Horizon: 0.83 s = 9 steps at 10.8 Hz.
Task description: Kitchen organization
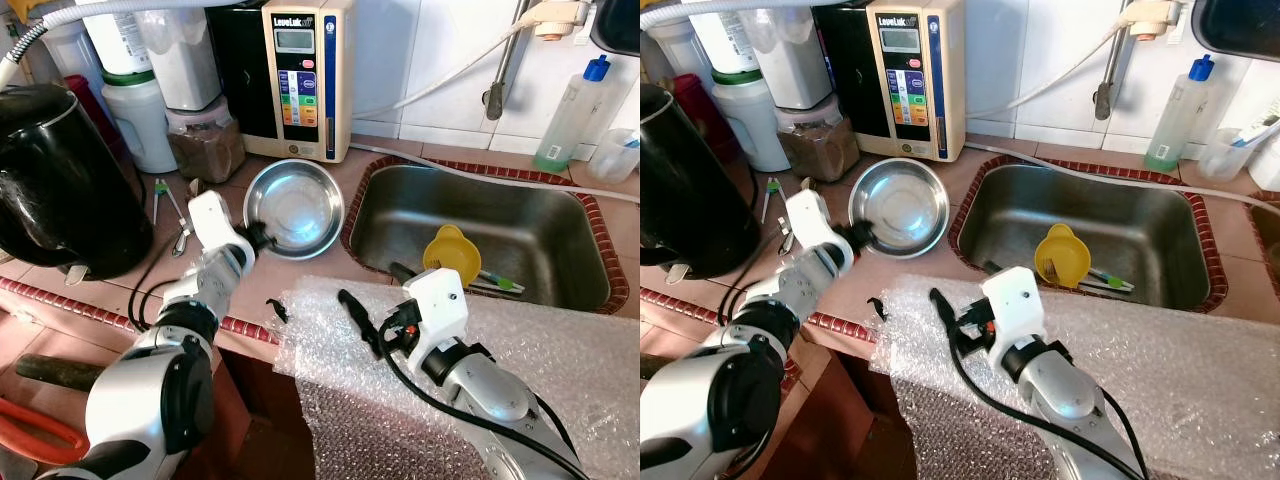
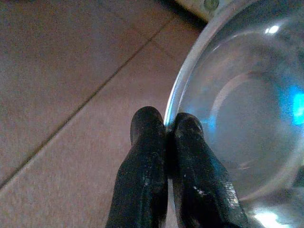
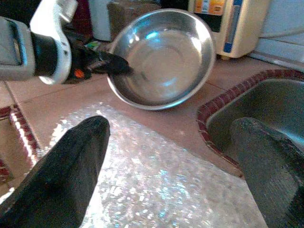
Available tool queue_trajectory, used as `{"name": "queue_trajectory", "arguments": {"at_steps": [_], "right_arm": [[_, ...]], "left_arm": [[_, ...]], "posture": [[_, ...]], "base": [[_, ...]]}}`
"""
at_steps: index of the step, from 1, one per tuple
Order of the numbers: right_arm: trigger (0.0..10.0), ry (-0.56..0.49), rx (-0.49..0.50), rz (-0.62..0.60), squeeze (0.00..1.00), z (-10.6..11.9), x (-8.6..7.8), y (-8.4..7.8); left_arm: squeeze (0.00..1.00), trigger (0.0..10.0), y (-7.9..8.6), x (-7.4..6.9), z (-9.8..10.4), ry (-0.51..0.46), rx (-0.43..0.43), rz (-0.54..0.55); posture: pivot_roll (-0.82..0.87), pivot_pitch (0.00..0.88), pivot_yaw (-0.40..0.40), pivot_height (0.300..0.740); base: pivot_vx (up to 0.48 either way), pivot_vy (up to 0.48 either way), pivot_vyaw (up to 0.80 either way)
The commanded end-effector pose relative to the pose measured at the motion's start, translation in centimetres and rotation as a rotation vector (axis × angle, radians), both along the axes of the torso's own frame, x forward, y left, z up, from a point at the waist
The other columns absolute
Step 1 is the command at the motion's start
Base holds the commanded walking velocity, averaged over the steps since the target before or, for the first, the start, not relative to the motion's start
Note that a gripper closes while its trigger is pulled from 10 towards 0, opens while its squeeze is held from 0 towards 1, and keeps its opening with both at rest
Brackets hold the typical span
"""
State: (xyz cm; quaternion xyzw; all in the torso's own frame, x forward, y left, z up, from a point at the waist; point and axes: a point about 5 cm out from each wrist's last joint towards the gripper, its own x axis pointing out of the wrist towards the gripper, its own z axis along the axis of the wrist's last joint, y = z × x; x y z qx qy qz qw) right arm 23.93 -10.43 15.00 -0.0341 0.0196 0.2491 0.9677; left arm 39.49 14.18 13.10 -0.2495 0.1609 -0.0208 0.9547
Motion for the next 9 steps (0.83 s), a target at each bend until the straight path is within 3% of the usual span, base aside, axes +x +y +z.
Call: {"name": "queue_trajectory", "arguments": {"at_steps": [1, 4, 5, 6, 7, 8, 9], "right_arm": [[10.0, 0.003, -0.001, -0.017, 1.00, 0.0, 0.3, -0.1], [10.0, -0.001, -0.022, -0.038, 0.98, -0.3, 0.5, -0.3], [10.0, -0.019, -0.039, -0.066, 0.98, -0.3, 0.7, -0.7], [10.0, -0.068, -0.057, -0.173, 0.98, 0.1, 1.5, -1.9], [10.0, -0.092, -0.065, -0.218, 0.94, 0.3, 1.9, -2.6], [10.0, -0.137, -0.046, -0.283, 0.00, 1.0, 2.4, -3.7], [10.0, -0.177, -0.033, -0.336, 0.00, 1.7, 2.9, -4.6]], "left_arm": [[0.00, 0.0, 0.8, 0.2, 0.4, -0.012, 0.023, 0.030], [0.00, 0.0, 1.4, 0.5, 1.7, -0.119, 0.030, 0.041], [0.00, 0.0, 1.5, 0.8, 2.9, -0.221, 0.056, 0.024], [0.00, 0.0, 0.9, 1.0, 4.8, -0.368, 0.079, -0.037], [0.00, 0.0, 0.4, 1.0, 5.5, -0.429, 0.099, -0.080], [0.00, 0.0, -1.3, 0.7, 6.3, -0.528, 0.133, -0.197], [0.00, 0.0, -3.2, 0.2, 6.6, -0.589, 0.122, -0.323]], "posture": [[-0.01, 0.000, 0.098, 0.740], [-0.01, 0.000, 0.095, 0.740], [-0.01, 0.000, 0.094, 0.740], [0.00, 0.000, 0.088, 0.740], [0.00, 0.000, 0.085, 0.740], [0.00, 0.000, 0.082, 0.740], [0.00, 0.000, 0.079, 0.740]], "base": [[0.000, 0.000, 0.00], [0.000, 0.000, 0.00], [0.000, 0.000, 0.00], [0.000, 0.000, 0.00], [0.000, 0.000, 0.00], [0.000, 0.000, 0.00], [0.000, 0.000, 0.00]]}}
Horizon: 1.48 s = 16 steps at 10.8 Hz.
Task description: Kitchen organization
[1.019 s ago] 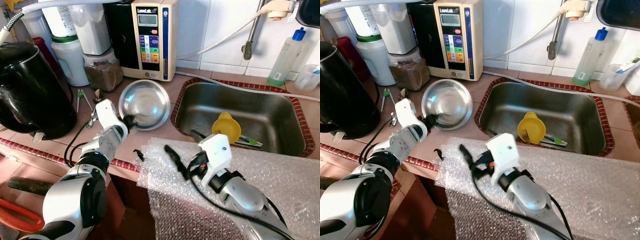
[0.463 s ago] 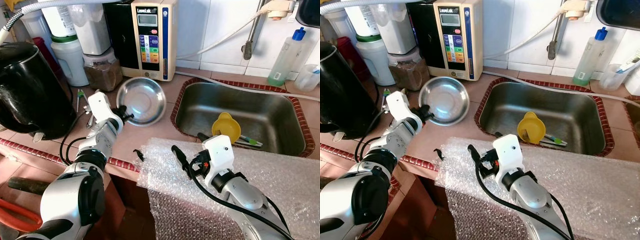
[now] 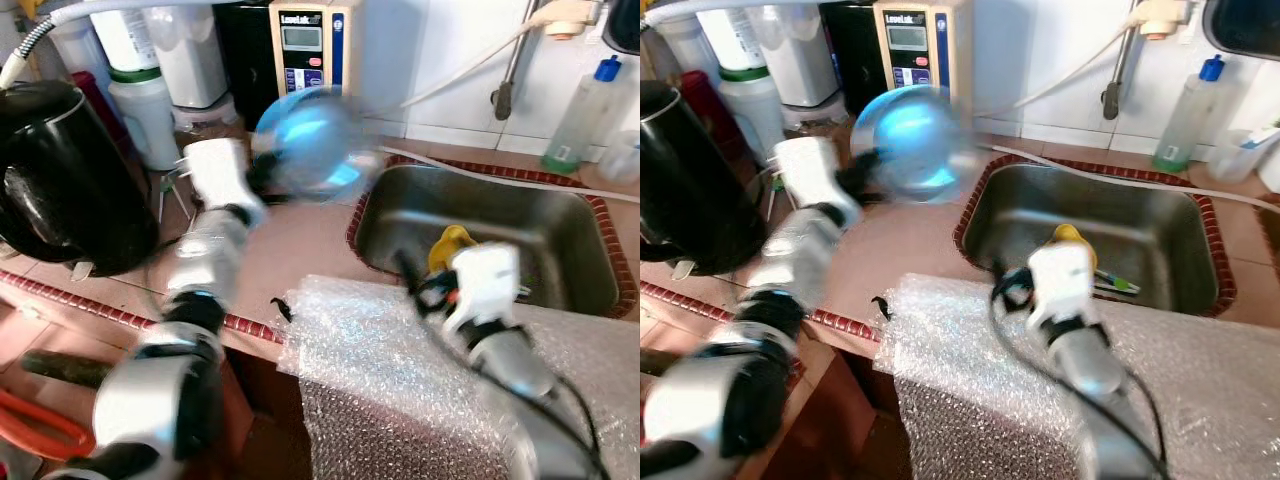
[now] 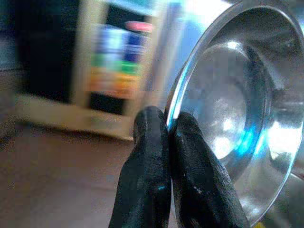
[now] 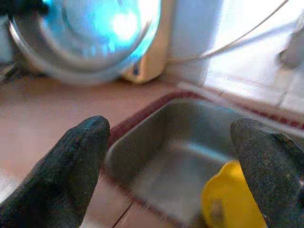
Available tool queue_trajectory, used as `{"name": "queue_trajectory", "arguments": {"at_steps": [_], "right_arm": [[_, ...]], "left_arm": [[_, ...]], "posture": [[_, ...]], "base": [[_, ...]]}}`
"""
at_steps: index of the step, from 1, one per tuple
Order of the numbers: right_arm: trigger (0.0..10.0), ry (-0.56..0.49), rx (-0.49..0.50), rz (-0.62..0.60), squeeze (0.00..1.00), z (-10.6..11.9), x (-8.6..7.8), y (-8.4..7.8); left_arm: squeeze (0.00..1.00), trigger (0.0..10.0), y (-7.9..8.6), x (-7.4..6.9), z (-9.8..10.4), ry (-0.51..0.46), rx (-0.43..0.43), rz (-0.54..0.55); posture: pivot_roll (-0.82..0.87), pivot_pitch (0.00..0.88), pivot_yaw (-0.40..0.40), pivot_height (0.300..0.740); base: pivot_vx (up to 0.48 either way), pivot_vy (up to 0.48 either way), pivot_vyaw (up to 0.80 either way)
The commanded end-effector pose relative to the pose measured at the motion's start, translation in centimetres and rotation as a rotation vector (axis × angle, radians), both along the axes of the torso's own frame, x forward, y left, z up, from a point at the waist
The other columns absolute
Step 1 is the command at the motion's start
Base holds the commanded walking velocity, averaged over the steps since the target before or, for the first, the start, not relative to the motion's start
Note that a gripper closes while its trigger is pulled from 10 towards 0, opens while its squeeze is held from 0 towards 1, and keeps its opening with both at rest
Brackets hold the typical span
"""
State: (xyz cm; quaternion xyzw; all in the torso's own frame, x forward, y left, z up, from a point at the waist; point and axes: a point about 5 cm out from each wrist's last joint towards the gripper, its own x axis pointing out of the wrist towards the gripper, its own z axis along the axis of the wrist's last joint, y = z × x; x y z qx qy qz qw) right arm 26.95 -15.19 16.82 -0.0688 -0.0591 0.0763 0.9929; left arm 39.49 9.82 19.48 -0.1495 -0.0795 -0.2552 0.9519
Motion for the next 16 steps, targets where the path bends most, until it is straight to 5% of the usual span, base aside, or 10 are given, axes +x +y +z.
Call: {"name": "queue_trajectory", "arguments": {"at_steps": [1, 3, 8, 9, 13, 16], "right_arm": [[10.0, -0.036, 0.006, -0.028, 0.00, 0.6, 0.4, -0.5], [10.0, -0.076, 0.009, -0.080, 0.00, 1.5, 1.4, -1.5], [10.0, -0.067, 0.089, -0.089, 0.00, 1.2, 3.9, -2.3], [0.0, -0.071, 0.111, -0.064, 0.00, 1.3, 4.9, -1.4], [0.0, -0.101, 0.109, -0.002, 0.00, 1.9, 6.0, 1.0], [0.0, -0.100, 0.113, -0.039, 0.00, 1.3, 5.6, 0.2]], "left_arm": [[0.00, 0.0, -0.8, -0.6, -0.2, -0.047, 0.065, -0.081], [0.00, 0.0, -4.1, -2.2, -1.1, -0.102, 0.136, -0.283], [0.00, 0.0, -5.1, -3.3, -1.0, -0.127, 0.081, -0.407], [0.00, 0.0, -5.3, -3.5, -0.9, -0.129, 0.075, -0.420], [0.00, 0.0, -5.3, -3.6, -0.9, -0.121, 0.077, -0.421], [0.00, 0.0, -5.1, -3.6, -1.1, -0.110, 0.072, -0.412]], "posture": [[0.00, 0.000, 0.079, 0.740], [0.00, 0.000, 0.083, 0.740], [0.00, 0.000, 0.089, 0.740], [0.00, 0.000, 0.090, 0.740], [0.00, 0.000, 0.088, 0.740], [-0.01, 0.000, 0.090, 0.740]], "base": [[0.000, 0.000, 0.00], [0.000, 0.000, 0.00], [0.000, 0.000, 0.00], [0.000, 0.000, 0.00], [0.000, 0.000, 0.00], [0.000, 0.000, 0.00]]}}
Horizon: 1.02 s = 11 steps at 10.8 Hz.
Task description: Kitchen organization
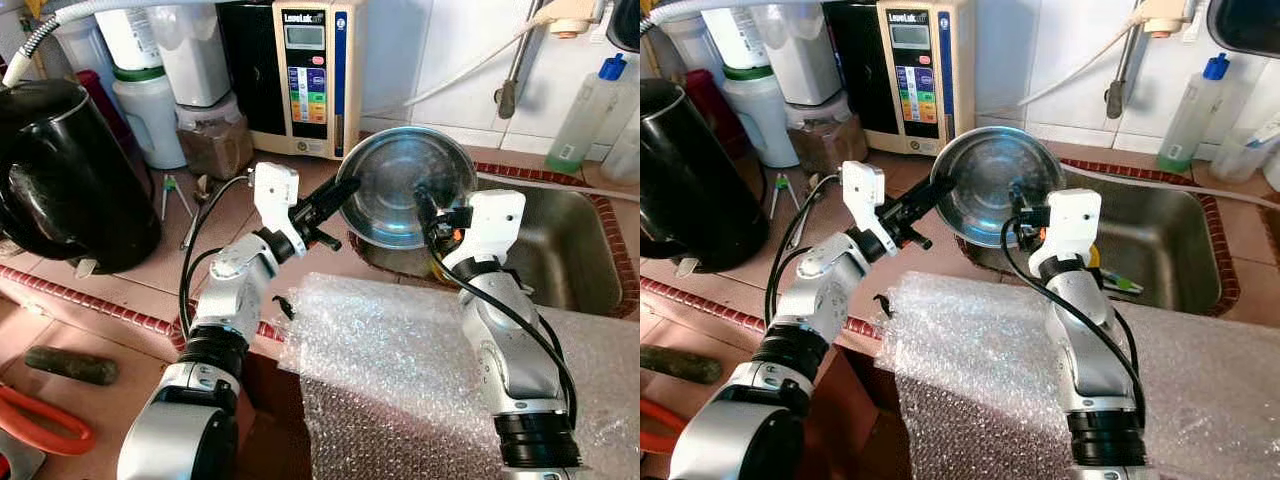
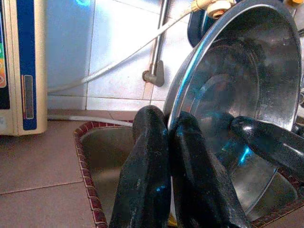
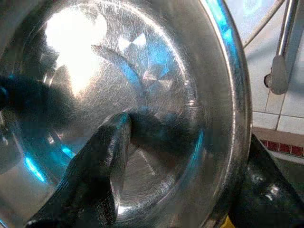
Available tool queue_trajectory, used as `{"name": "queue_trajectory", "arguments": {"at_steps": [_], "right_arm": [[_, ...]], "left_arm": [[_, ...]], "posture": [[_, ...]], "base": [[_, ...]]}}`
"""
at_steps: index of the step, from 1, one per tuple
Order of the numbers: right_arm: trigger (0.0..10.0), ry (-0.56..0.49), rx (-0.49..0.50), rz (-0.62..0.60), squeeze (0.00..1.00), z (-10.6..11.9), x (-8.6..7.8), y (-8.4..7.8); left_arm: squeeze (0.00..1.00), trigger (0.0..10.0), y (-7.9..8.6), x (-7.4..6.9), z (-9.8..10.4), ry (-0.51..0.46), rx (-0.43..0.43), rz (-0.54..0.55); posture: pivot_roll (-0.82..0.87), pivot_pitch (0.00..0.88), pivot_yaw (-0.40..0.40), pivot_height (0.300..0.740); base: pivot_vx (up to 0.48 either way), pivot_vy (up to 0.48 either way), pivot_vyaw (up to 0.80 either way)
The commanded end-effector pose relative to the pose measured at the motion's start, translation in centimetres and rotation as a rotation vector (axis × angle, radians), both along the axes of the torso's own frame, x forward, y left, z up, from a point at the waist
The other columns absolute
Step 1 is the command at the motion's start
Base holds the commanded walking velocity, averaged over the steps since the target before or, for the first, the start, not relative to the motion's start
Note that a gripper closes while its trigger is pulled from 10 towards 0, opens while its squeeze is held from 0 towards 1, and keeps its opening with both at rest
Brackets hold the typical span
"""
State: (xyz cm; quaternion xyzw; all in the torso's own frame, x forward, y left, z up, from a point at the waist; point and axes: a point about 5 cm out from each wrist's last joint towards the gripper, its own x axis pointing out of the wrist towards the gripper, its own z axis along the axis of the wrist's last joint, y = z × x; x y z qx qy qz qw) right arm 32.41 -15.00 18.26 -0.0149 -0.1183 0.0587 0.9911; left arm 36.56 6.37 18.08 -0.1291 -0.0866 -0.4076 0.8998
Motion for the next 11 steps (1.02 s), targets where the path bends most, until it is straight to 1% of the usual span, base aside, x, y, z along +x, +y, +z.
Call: {"name": "queue_trajectory", "arguments": {"at_steps": [1, 5, 10, 11], "right_arm": [[0.0, 0.013, -0.003, -0.029, 0.00, -0.2, 0.1, -0.2], [0.0, 0.008, -0.014, -0.048, 0.00, -0.2, 0.2, -0.8], [0.0, -0.003, -0.006, -0.070, 0.00, -0.5, -0.2, -1.2], [0.0, -0.006, -0.005, -0.082, 0.00, -0.5, -0.3, -1.4]], "left_arm": [[0.00, 0.0, -1.6, -0.7, 0.4, -0.032, 0.026, -0.098], [0.00, 0.0, -1.8, -0.6, 0.4, -0.029, 0.027, -0.100], [0.00, 0.0, -1.4, -0.6, 0.1, -0.019, 0.036, -0.088], [0.00, 0.6, -1.4, -0.5, 0.1, -0.020, 0.043, -0.079]], "posture": [[-0.01, 0.000, 0.092, 0.740], [-0.02, 0.000, 0.093, 0.740], [-0.02, 0.000, 0.092, 0.740], [-0.02, 0.000, 0.090, 0.740]], "base": [[0.000, 0.000, 0.00], [0.000, 0.000, 0.00], [0.000, 0.000, 0.00], [0.000, 0.000, 0.00]]}}
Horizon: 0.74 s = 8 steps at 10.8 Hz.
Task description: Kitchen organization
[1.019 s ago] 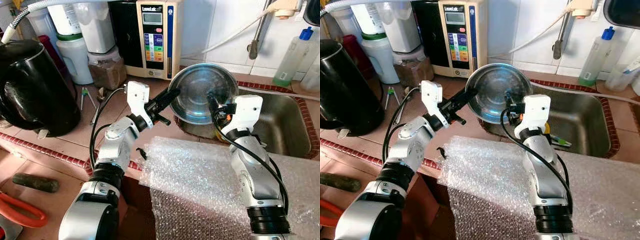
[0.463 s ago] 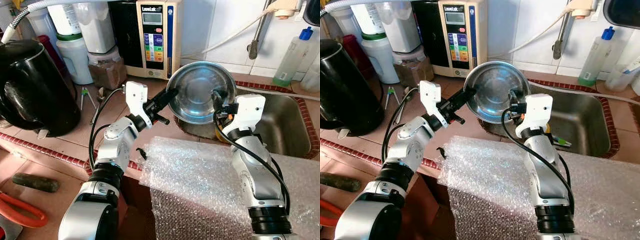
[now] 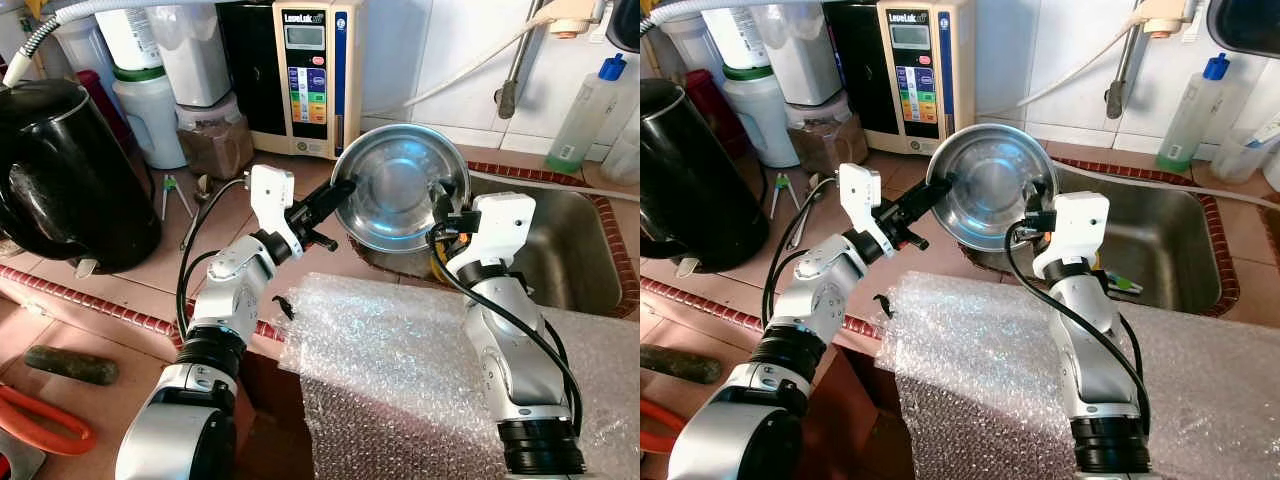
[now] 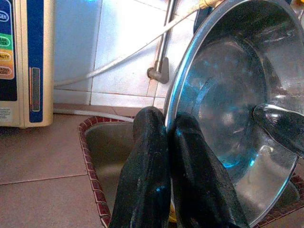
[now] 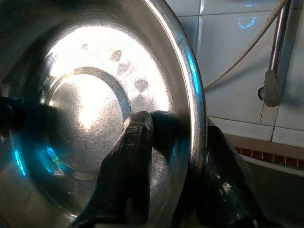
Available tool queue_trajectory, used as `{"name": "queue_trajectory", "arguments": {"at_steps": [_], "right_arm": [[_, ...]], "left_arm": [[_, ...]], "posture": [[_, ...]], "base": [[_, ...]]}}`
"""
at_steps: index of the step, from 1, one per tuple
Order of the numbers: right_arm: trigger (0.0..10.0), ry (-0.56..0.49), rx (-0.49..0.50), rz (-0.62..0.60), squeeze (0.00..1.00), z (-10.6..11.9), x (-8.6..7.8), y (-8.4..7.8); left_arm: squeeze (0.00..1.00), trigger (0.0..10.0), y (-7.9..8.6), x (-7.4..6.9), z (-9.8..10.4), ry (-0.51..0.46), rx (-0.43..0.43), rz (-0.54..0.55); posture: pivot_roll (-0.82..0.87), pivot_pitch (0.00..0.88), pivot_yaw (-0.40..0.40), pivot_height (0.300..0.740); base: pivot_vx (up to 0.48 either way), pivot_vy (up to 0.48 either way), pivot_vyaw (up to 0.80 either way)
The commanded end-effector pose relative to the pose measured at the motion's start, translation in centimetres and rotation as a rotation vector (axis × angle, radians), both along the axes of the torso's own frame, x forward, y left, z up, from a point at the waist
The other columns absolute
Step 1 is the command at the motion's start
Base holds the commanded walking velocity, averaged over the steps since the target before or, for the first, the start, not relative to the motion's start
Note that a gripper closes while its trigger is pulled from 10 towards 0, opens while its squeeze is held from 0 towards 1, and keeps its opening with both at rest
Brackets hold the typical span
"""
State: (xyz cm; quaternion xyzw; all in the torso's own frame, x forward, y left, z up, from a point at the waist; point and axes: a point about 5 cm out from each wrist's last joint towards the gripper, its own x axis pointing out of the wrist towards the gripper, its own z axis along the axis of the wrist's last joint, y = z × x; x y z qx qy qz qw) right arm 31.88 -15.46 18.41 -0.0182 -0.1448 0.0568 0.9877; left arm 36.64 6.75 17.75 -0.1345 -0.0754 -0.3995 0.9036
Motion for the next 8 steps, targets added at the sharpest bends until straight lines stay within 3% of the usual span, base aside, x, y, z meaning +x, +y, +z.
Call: {"name": "queue_trajectory", "arguments": {"at_steps": [1, 2, 4, 6, 8], "right_arm": [[0.0, 0.049, -0.001, -0.090, 0.00, -0.7, 0.3, -1.2], [0.0, 0.048, 0.001, -0.101, 0.00, -0.7, 0.2, -1.4], [0.0, 0.049, 0.000, -0.129, 0.00, -0.7, 0.2, -2.1], [0.0, 0.052, -0.009, -0.173, 0.00, -0.7, 0.3, -2.8], [0.0, 0.052, -0.014, -0.242, 0.00, -0.8, 0.4, -4.1]], "left_arm": [[0.00, 2.0, -1.8, -0.6, 0.4, -0.048, 0.046, -0.093], [0.00, 2.8, -1.8, -0.6, 0.4, -0.046, 0.045, -0.094], [0.00, 10.0, -2.1, -0.9, 0.3, -0.043, 0.042, -0.137], [1.00, 10.0, -2.3, -1.1, 0.2, -0.030, 0.020, -0.147], [1.00, 10.0, -2.3, -1.3, -0.1, -0.002, 0.027, -0.191]], "posture": [[-0.02, 0.000, 0.089, 0.740], [-0.02, 0.000, 0.086, 0.740], [-0.02, 0.000, 0.083, 0.740], [-0.03, 0.000, 0.083, 0.740], [-0.03, 0.000, 0.085, 0.740]], "base": [[0.000, 0.000, 0.00], [0.000, 0.000, 0.00], [0.000, 0.000, 0.00], [0.000, 0.000, 0.00], [0.000, 0.000, 0.00]]}}
